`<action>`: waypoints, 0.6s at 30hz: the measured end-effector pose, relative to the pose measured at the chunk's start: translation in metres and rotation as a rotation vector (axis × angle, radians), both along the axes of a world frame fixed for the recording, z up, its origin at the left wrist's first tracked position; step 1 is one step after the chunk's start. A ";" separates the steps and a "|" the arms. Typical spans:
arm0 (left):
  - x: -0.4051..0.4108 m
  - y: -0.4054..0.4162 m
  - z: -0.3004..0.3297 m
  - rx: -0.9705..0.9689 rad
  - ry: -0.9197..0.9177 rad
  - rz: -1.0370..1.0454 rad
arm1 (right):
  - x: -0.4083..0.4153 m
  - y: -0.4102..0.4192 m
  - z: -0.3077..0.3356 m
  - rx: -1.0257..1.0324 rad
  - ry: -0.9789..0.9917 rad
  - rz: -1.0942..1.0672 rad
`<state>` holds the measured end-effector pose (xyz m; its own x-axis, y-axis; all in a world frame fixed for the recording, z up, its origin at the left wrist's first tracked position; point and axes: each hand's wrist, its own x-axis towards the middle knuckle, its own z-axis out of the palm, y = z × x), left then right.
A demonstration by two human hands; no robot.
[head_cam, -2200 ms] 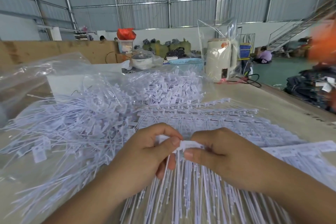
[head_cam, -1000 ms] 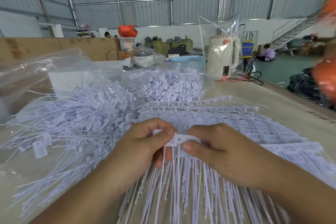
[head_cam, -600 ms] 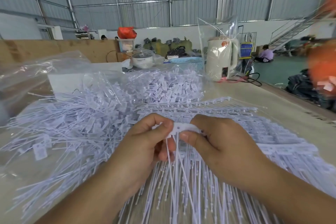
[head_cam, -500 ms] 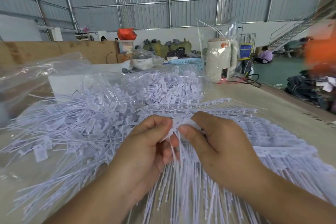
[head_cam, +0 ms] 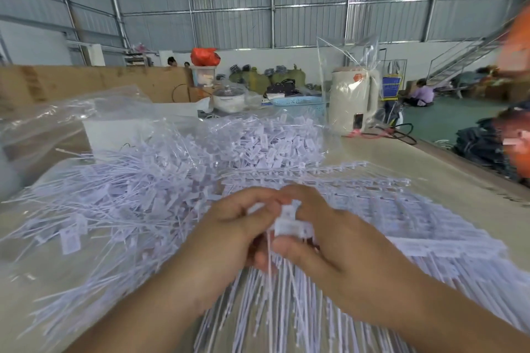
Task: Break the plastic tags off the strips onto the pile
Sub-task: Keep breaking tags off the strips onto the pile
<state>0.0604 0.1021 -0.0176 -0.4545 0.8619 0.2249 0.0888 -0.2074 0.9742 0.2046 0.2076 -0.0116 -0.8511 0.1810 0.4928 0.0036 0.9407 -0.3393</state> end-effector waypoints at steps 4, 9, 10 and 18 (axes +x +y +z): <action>0.005 -0.001 0.001 -0.039 0.125 0.010 | 0.001 0.004 -0.003 0.060 -0.088 -0.008; 0.004 -0.002 -0.002 -0.099 0.269 -0.025 | -0.001 0.007 -0.004 0.079 -0.142 -0.023; 0.004 -0.003 -0.003 -0.097 0.288 -0.020 | -0.001 0.007 -0.005 0.067 -0.138 -0.021; -0.009 -0.004 0.003 -0.076 0.195 0.067 | 0.008 0.021 0.005 -0.044 -0.201 -0.043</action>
<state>0.0511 0.0979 -0.0144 -0.4658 0.8489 0.2498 0.2881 -0.1215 0.9499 0.2126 0.2287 -0.0068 -0.9225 0.2372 0.3045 0.1156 0.9224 -0.3685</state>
